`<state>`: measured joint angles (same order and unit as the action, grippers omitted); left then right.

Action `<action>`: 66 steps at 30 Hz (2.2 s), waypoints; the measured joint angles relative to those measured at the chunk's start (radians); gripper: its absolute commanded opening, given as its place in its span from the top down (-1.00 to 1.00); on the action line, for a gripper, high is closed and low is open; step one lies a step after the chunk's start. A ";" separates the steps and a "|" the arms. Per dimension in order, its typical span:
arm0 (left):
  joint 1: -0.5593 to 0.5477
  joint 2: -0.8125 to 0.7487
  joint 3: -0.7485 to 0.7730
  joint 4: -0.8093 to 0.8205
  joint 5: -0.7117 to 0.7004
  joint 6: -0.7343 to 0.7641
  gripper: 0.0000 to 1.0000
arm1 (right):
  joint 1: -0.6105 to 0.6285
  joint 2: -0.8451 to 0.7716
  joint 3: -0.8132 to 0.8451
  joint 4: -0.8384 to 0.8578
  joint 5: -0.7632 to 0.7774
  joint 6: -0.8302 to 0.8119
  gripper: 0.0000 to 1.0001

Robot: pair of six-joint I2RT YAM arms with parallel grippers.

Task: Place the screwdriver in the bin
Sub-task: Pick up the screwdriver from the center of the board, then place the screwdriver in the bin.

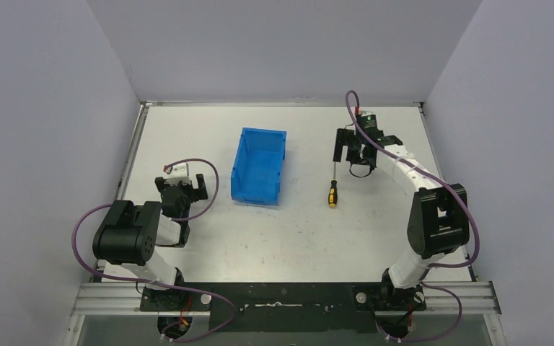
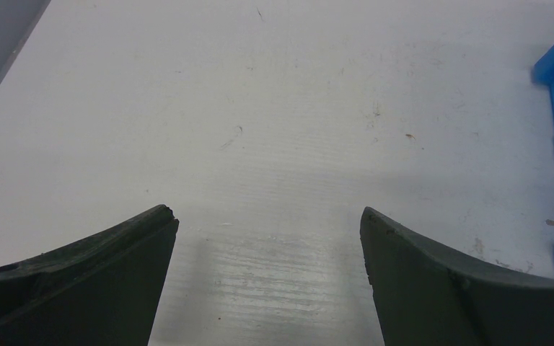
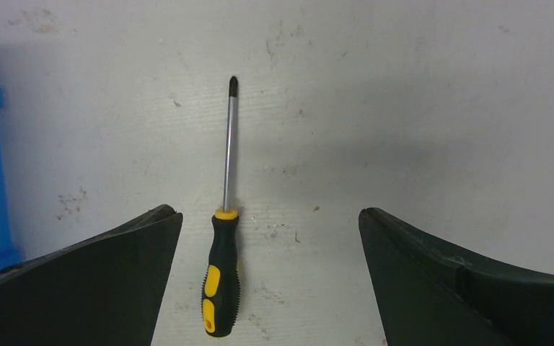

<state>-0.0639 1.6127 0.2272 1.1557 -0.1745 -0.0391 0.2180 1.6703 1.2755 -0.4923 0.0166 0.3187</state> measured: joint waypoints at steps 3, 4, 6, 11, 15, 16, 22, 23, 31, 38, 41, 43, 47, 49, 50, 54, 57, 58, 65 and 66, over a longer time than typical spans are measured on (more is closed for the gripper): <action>0.000 0.000 0.000 0.000 0.000 0.000 -0.94 | 0.011 0.010 -0.055 0.023 -0.004 0.014 -1.00; 0.000 0.000 0.000 0.000 0.000 0.000 -0.94 | 0.015 0.013 -0.072 0.037 -0.005 0.018 -1.00; 0.000 0.000 0.000 0.000 0.000 0.000 -0.94 | 0.028 0.013 -0.104 0.054 -0.006 0.027 -0.99; 0.000 0.000 0.000 0.000 0.000 0.000 -0.94 | 0.061 0.013 -0.148 0.096 -0.006 0.042 -0.92; 0.000 0.000 0.000 0.000 0.000 0.000 -0.94 | 0.080 0.030 -0.171 0.126 -0.006 0.056 -0.80; 0.000 0.000 0.000 0.000 0.000 0.000 -0.94 | 0.083 0.034 -0.177 0.134 -0.006 0.059 -0.78; 0.000 0.000 0.000 0.000 0.000 0.000 -0.94 | 0.098 0.069 -0.217 0.164 -0.006 0.076 -0.72; 0.000 0.000 0.000 0.000 0.000 0.000 -0.94 | 0.099 0.077 -0.221 0.166 -0.005 0.079 -0.72; 0.000 0.000 0.000 0.000 0.000 0.000 -0.94 | 0.114 0.108 -0.240 0.208 0.023 0.087 -0.24; 0.000 0.000 0.000 0.000 0.000 0.000 -0.94 | 0.121 0.108 -0.246 0.219 0.029 0.088 0.55; 0.000 0.000 0.000 0.000 0.000 0.000 -0.94 | 0.130 0.107 -0.245 0.212 0.033 0.091 0.72; 0.000 0.000 0.000 0.000 0.000 0.000 -0.94 | 0.135 0.105 -0.245 0.201 0.035 0.091 0.78; 0.000 0.000 0.000 0.000 0.000 0.000 -0.94 | 0.138 0.093 -0.235 0.150 0.051 0.090 0.85; 0.000 0.000 0.000 0.000 0.000 0.000 -0.94 | 0.141 0.080 -0.218 0.114 0.061 0.090 0.89; 0.000 0.000 0.000 0.000 0.000 0.000 -0.94 | 0.142 0.073 -0.209 0.102 0.064 0.089 0.93; 0.000 0.000 0.000 0.000 0.000 0.000 -0.94 | 0.143 0.036 -0.137 0.039 0.084 0.087 0.99; 0.000 0.000 0.000 0.000 0.000 0.000 -0.94 | 0.143 0.014 -0.068 -0.001 0.100 0.086 1.00; 0.000 0.000 0.000 0.000 0.000 0.000 -0.94 | 0.143 0.006 -0.048 -0.010 0.104 0.086 0.99; 0.000 0.000 0.000 0.000 0.000 0.000 -0.94 | 0.143 -0.018 0.072 -0.113 0.144 0.087 1.00; 0.000 0.000 0.000 0.000 0.000 0.000 -0.94 | 0.143 -0.018 0.097 -0.135 0.151 0.087 1.00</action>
<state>-0.0639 1.6127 0.2272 1.1557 -0.1745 -0.0391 0.3607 1.6527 1.3724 -0.6277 0.1673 0.4053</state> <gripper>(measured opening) 0.971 0.243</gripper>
